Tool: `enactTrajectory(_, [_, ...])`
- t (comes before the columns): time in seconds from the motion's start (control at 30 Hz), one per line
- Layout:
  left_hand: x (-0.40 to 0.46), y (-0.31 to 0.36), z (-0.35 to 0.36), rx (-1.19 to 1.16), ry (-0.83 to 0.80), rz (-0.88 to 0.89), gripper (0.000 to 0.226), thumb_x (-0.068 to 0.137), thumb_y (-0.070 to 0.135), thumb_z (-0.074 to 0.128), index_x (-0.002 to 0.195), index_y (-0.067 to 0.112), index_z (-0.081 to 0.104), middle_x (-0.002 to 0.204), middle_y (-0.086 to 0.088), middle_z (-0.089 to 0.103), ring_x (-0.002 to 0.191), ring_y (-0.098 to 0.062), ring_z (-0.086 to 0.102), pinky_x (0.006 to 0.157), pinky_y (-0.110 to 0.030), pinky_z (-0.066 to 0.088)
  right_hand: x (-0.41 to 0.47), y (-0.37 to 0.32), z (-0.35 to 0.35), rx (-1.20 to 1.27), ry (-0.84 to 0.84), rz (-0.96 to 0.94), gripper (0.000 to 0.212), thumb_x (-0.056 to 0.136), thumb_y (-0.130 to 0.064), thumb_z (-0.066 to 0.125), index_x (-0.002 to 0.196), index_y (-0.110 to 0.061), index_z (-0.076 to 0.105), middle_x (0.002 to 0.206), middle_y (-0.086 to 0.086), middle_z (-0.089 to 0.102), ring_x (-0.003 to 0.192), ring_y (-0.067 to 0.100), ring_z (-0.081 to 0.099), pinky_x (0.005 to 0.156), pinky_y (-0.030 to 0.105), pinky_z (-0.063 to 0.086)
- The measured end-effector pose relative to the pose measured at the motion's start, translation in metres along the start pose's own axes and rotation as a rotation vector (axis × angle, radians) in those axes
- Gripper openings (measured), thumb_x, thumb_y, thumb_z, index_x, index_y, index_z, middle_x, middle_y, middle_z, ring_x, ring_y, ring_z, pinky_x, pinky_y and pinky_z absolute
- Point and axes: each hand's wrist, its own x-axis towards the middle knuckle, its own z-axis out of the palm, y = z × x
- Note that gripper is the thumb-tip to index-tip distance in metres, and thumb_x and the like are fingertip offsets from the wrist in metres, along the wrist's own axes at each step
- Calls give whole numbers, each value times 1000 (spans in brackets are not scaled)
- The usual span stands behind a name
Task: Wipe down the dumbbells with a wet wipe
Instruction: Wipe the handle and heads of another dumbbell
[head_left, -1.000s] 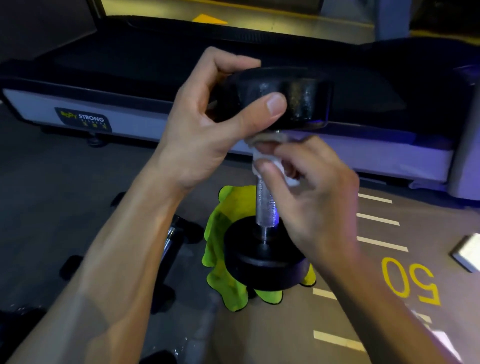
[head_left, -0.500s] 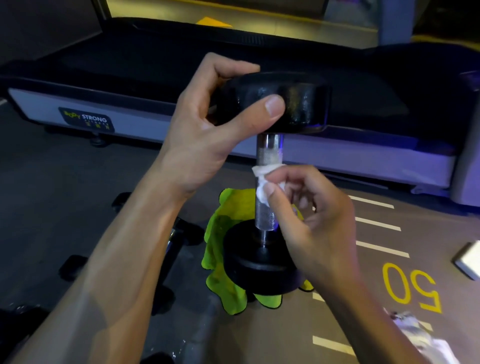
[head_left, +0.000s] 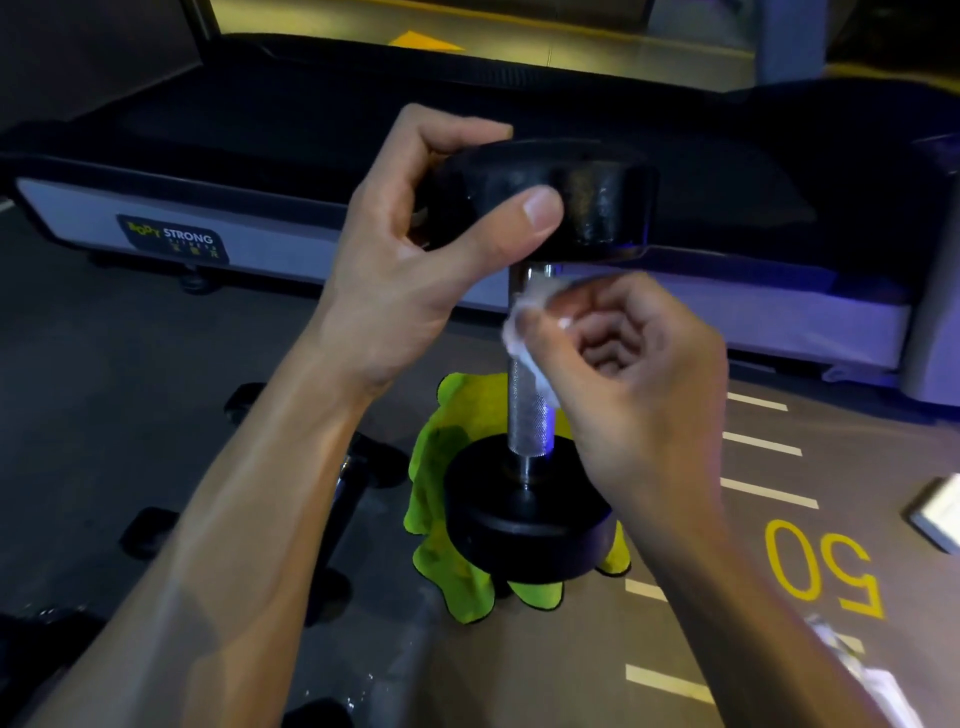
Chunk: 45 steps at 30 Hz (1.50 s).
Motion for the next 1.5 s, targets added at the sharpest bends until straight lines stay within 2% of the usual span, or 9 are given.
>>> enactTrajectory(0.1, [0, 2, 2, 0, -7, 8, 42, 89, 34, 74, 121, 16, 55, 103, 13, 61, 95, 1, 62, 85, -19, 49, 2, -6, 6, 19, 59, -29, 17, 87, -23, 84, 84, -18, 68, 70, 5, 66, 64, 23, 62, 58, 30, 51])
enactTrajectory(0.4, [-2, 2, 0, 2, 36, 3, 43, 89, 33, 75, 120, 12, 55, 100, 12, 60, 91, 3, 60, 84, -17, 48, -24, 7, -31, -487, -360, 147, 30, 71, -42, 88, 66, -23, 66, 63, -8, 66, 59, 8, 59, 54, 20, 42])
enactTrajectory(0.57, [-3, 5, 8, 4, 47, 16, 43, 87, 33, 78, 118, 13, 56, 101, 9, 61, 90, 0, 60, 84, -19, 47, -36, -11, 9, -1012, -328, -202, 52, 61, -27, 93, 58, -22, 41, 54, -4, 55, 51, 23, 43, 41, 24, 20])
enactTrajectory(0.73, [-4, 5, 1, 30, 58, 26, 43, 86, 35, 78, 118, 16, 56, 103, 7, 63, 91, 0, 61, 84, -19, 47, -34, 5, -8, -781, -423, -125, 34, 77, -32, 86, 68, -22, 54, 61, -10, 53, 61, 12, 50, 52, 26, 39])
enactTrajectory(0.97, [-7, 5, -1, 1, 44, 42, 42, 85, 32, 80, 118, 19, 57, 120, -11, 66, 104, -11, 65, 92, -28, 52, -14, 16, -48, -382, -556, 73, 19, 76, -16, 89, 73, -19, 71, 66, -3, 64, 56, 2, 52, 54, 8, 37])
enactTrajectory(1.13, [-7, 5, 4, -23, 45, 44, 44, 85, 31, 80, 119, 16, 56, 120, -13, 66, 104, -10, 64, 93, -28, 51, -19, 38, -54, -203, -491, 133, 16, 75, -31, 89, 78, -24, 74, 67, 4, 65, 58, 13, 47, 54, 26, 38])
enactTrajectory(1.3, [-8, 5, 7, -13, 40, 58, 43, 86, 31, 79, 119, 16, 56, 120, -22, 66, 104, -13, 64, 93, -29, 52, -14, 24, -27, 10, -229, 57, 18, 81, -8, 86, 81, -17, 70, 77, 6, 73, 66, 22, 67, 66, 33, 55])
enactTrajectory(1.4, [-8, 7, 7, 14, 26, 76, 42, 87, 31, 78, 119, 17, 55, 125, -26, 64, 106, -15, 65, 93, -30, 53, 2, 6, -10, 120, -60, -50, 15, 87, -11, 82, 87, -21, 70, 80, 4, 73, 71, 10, 65, 68, 30, 54])
enactTrajectory(1.5, [-7, 3, 3, 15, 55, 73, 43, 86, 33, 78, 119, 19, 55, 123, -23, 65, 105, -14, 65, 93, -30, 52, -14, 16, -17, 38, -178, 16, 15, 86, -11, 82, 85, -19, 69, 76, 4, 70, 64, 5, 60, 60, 15, 46])
